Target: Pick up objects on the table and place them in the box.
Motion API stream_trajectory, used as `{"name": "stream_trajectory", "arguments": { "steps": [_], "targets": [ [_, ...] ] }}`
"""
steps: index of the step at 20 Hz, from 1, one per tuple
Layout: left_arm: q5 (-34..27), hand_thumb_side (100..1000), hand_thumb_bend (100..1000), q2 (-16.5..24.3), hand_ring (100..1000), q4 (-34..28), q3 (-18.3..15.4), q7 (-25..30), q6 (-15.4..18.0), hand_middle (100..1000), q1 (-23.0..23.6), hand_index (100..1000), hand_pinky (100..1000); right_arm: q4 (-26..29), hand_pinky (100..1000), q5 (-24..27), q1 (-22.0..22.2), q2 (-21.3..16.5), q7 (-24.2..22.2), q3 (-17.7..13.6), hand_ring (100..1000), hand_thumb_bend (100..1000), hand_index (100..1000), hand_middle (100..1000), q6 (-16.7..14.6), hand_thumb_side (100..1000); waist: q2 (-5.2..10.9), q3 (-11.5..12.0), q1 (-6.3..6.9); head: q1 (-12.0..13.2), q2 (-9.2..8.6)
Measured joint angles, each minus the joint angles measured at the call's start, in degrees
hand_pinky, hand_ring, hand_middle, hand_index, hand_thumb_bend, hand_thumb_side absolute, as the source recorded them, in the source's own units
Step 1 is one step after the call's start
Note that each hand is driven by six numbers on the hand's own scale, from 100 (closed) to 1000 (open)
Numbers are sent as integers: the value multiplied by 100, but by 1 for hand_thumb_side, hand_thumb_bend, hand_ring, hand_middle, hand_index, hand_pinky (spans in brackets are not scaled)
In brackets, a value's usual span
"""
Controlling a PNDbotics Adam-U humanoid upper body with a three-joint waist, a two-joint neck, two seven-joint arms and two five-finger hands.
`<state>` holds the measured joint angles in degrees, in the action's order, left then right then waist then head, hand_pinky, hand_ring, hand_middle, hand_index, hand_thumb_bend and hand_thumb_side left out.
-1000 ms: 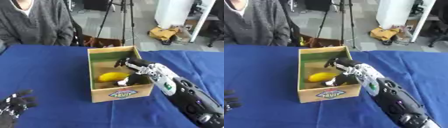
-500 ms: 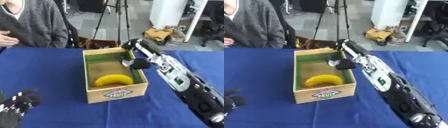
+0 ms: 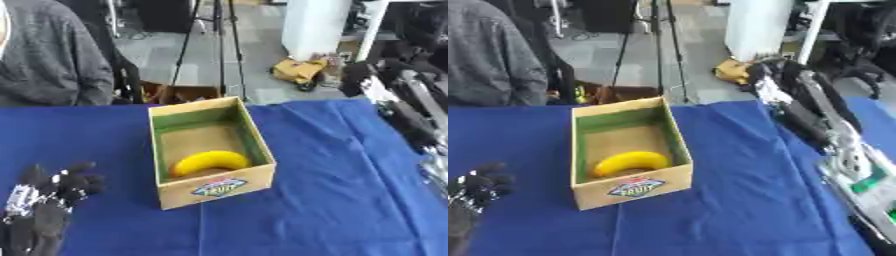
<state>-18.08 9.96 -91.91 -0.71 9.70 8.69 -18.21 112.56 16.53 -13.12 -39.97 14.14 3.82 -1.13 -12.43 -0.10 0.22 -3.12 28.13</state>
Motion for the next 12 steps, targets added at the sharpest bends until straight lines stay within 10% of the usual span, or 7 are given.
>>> {"name": "stream_trajectory", "arguments": {
  "steps": [6,12],
  "targets": [
    [74,947,327,83,723,35,-230,-305,68,738,106,554,719,68,671,18,1114,966,146,-303,615,100,685,569,-274,816,7,-266,52,207,5],
    [98,951,325,113,721,81,-302,-432,86,732,223,551,718,79,671,-87,1329,1803,235,-312,613,100,683,571,-29,826,74,-324,152,235,54]
  ]
}}
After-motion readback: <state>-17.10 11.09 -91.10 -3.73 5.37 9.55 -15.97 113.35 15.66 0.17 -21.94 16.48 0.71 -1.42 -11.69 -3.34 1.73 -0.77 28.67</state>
